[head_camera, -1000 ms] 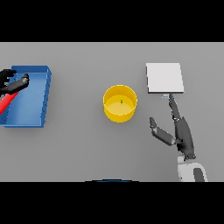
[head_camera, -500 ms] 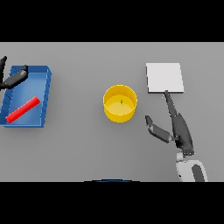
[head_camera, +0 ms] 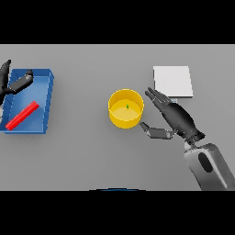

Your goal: Pick up the red beaker and tilt it to pour out 1 green nut into yellow bowl. Pick up the yellow bowl and place it on the metallic measuring scale.

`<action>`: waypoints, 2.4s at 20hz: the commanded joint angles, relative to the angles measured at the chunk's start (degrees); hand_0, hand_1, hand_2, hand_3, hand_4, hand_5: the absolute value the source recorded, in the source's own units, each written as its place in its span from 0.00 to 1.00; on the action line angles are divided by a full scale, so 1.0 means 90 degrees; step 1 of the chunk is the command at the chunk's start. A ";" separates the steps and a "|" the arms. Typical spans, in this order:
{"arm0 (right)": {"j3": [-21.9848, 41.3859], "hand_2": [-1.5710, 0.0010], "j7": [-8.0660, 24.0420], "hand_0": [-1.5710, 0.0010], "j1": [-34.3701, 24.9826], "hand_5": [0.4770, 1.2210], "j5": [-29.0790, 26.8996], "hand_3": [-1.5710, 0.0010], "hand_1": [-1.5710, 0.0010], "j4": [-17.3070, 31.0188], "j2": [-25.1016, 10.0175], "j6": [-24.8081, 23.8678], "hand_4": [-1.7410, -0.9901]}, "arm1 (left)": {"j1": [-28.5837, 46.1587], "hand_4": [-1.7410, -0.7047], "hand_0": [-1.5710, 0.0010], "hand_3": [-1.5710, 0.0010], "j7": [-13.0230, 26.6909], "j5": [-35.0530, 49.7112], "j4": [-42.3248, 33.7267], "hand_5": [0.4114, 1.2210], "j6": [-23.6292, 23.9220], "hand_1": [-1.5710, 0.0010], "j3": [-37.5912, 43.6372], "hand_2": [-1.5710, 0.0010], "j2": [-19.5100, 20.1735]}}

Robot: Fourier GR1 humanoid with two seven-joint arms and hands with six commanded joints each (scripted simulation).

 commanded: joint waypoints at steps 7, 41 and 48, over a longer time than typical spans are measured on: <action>0.0790 1.00 -0.0274 1.00 -0.1282 0.24 0.0724 1.00 1.00 0.0730 -0.0384 0.0866 0.62 | -0.0022 0.91 1.00 1.00 -0.0010 -0.0012 -0.0007 0.39 -0.0039 1.00 -0.0028 1.00 0.0021; 0.2247 0.25 -0.0675 0.22 -0.3082 0.89 0.1354 0.41 0.24 0.2814 -0.0063 0.2686 0.15 | -0.0076 0.91 1.00 1.00 -0.0077 0.0003 0.0054 0.39 -0.0118 1.00 0.0042 1.00 0.0159; 0.2154 0.07 -0.0570 0.05 -0.3066 0.98 0.1223 0.25 0.05 0.2618 -0.0162 0.2763 0.03 | 0.0019 0.90 1.00 1.00 -0.0046 0.0038 -0.0168 0.39 -0.0033 1.00 0.0037 1.00 0.0199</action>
